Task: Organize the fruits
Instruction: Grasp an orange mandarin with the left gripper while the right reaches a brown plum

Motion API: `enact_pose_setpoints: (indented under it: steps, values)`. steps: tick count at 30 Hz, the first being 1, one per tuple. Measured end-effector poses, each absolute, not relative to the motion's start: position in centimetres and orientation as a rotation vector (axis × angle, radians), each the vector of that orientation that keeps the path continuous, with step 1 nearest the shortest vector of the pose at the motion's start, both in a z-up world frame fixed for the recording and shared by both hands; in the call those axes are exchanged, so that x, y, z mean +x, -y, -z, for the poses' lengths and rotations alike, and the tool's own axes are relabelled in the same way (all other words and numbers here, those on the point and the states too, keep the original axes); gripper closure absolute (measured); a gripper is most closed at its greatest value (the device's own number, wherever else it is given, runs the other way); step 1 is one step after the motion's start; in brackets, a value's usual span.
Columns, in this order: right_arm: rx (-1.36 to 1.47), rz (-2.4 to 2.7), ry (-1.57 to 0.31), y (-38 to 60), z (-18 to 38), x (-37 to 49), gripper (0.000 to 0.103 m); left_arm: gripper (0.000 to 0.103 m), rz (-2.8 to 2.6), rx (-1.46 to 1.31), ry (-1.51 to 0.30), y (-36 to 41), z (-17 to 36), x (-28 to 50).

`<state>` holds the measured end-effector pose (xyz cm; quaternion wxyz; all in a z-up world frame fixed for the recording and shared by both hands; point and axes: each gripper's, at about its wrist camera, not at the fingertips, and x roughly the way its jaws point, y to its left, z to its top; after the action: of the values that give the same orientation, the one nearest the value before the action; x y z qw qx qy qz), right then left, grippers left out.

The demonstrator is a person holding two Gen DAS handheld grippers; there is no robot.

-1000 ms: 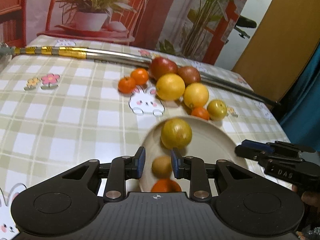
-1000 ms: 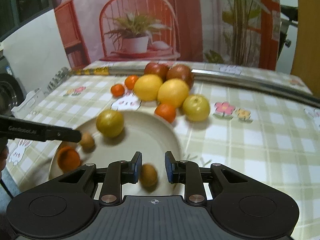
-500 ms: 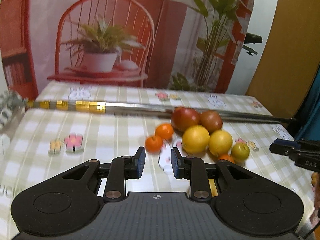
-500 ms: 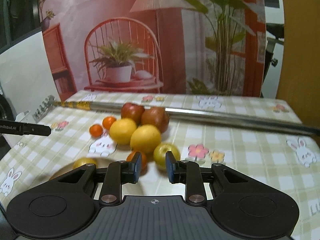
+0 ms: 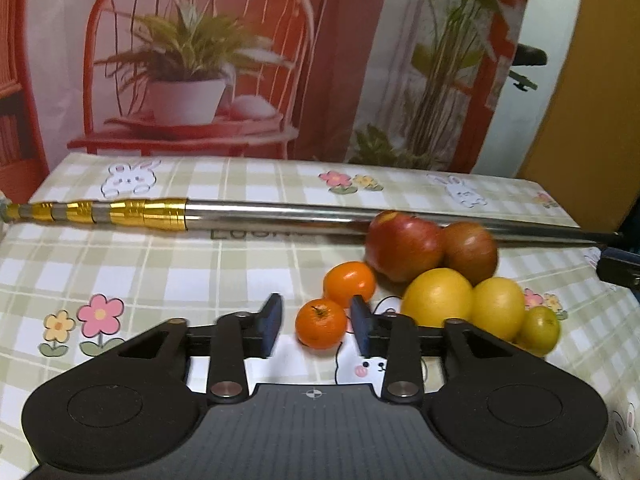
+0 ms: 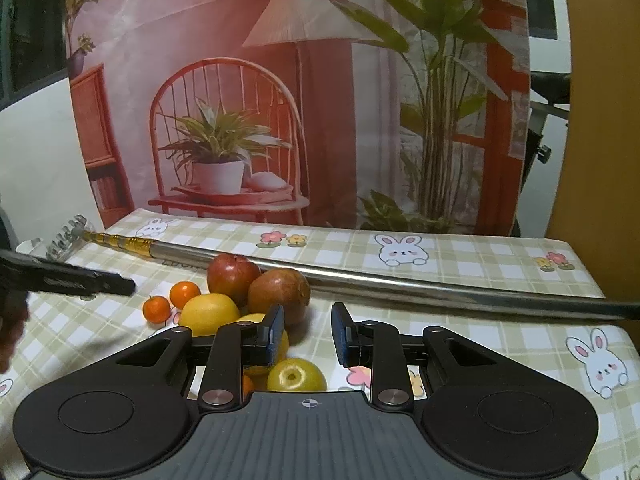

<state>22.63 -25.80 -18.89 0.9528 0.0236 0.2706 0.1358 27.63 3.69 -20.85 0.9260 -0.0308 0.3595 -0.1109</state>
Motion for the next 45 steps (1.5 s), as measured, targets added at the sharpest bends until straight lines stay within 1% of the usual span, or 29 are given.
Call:
enact_pose_setpoints:
  steps: [5,14,17,18,24,31,37,43,44,45]
  values:
    - [0.056,-0.284,-0.552,25.6,19.1,23.4,0.078,0.057,0.255,-0.087,-0.761,-3.6,21.9,28.6]
    - [0.064,-0.29,-0.546,25.6,19.1,24.4,0.078,0.058,0.223,-0.103,-0.804,-3.3,23.7,30.5]
    - [0.07,-0.289,-0.546,25.8,19.0,24.9,0.078,0.067,0.233,-0.089,-0.802,-3.0,23.7,30.5]
    - [0.074,-0.29,-0.547,25.9,19.0,25.1,0.078,0.067,0.231,-0.078,-0.8,-2.9,23.7,30.5]
    - [0.095,-0.297,-0.551,26.0,18.9,26.0,0.077,0.067,0.231,-0.054,-0.793,-3.0,23.2,29.4]
    - [0.094,-0.324,-0.573,26.0,19.4,28.0,0.075,0.067,0.237,-0.078,-0.759,-3.7,21.0,27.0]
    - [0.137,-0.341,-0.639,25.6,21.0,30.9,0.073,0.067,0.248,-0.08,-0.734,-3.4,19.9,25.3]
    - [0.204,-0.364,-0.724,24.5,23.4,33.5,0.066,0.067,0.269,-0.095,-0.718,-3.1,19.4,24.6]
    - [0.221,-0.37,-0.731,24.4,23.7,33.8,0.062,0.067,0.275,-0.096,-0.716,-3.0,19.4,24.5]
    - [0.245,-0.379,-0.735,24.3,24.0,34.1,0.06,0.067,0.279,-0.096,-0.715,-3.0,19.4,24.4]
